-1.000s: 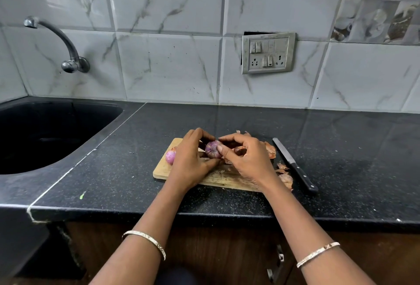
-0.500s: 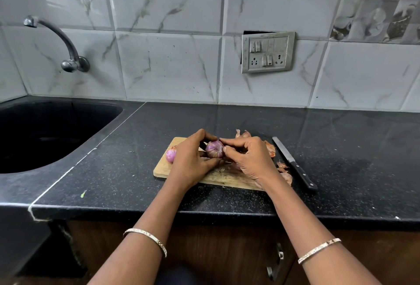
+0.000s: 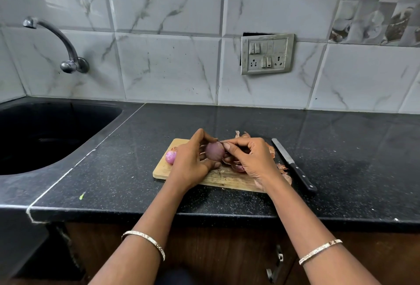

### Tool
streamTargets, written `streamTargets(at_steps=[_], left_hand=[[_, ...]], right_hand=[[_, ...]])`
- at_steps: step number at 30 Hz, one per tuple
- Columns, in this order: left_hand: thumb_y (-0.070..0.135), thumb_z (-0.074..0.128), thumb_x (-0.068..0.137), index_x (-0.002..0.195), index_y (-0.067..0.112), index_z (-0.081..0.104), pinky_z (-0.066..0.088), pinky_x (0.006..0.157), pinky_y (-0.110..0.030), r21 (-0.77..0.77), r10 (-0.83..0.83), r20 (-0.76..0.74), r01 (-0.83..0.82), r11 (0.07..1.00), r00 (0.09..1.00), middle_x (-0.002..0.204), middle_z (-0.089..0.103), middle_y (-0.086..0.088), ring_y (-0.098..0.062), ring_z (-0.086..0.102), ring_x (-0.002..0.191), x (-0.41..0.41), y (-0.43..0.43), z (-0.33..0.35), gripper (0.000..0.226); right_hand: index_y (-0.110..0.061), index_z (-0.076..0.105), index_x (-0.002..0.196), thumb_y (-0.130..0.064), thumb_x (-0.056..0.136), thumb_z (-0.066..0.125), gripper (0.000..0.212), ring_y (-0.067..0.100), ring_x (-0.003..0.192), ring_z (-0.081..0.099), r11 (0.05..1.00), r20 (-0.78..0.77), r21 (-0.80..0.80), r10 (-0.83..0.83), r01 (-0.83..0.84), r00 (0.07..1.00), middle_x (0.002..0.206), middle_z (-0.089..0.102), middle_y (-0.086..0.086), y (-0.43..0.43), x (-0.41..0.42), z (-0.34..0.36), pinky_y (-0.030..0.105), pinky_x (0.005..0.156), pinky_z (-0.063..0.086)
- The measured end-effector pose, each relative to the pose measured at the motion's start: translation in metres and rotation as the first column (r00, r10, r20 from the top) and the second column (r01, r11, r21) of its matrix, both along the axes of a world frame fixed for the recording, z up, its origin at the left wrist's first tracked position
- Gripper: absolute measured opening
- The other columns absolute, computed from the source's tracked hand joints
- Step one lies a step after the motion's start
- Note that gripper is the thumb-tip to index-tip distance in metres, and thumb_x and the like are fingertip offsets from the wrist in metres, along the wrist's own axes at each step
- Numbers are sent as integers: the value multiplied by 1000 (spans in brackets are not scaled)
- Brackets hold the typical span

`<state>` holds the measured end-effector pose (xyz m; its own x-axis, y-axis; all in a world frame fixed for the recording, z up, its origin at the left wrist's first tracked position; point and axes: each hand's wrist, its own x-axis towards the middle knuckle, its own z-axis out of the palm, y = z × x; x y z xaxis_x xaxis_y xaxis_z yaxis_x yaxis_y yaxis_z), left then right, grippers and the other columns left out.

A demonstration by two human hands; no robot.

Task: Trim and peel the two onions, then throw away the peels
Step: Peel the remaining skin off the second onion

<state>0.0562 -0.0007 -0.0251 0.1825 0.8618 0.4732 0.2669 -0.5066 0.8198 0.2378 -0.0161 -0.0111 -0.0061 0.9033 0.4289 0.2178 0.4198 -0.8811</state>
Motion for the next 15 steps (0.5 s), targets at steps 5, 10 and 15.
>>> streamTargets(at_steps=[5, 10, 15], left_hand=[[16, 83, 64, 100, 40, 50, 60, 87, -51, -12, -14, -28, 13, 1000, 1000, 112, 71, -6, -23, 73, 99, -1, 1, -1, 54], [22, 79, 65, 101, 47, 48, 60, 83, -53, 2, -34, -7, 34, 999, 999, 113, 65, -13, -29, 71, 102, -2, 2, -1, 54], [17, 78, 69, 99, 48, 46, 61, 82, -52, 26, -52, -15, 53, 998, 999, 113, 62, -13, -30, 71, 100, -1, 1, 0, 54]], right_hand=[[-11, 80, 101, -2, 91, 70, 16, 17, 74, 75, 1000, 55, -4, -29, 29, 998, 85, 79, 2, 0, -1, -2, 24, 66, 55], [-19, 81, 99, -16, 90, 74, 11, 15, 84, 75, 999, 97, 39, -33, 29, 995, 88, 79, -5, -1, -1, 1, 34, 75, 60], [-16, 81, 101, -22, 86, 79, 16, 11, 87, 74, 999, 41, 34, 6, -7, 999, 90, 79, -3, -3, -1, 1, 26, 72, 56]])
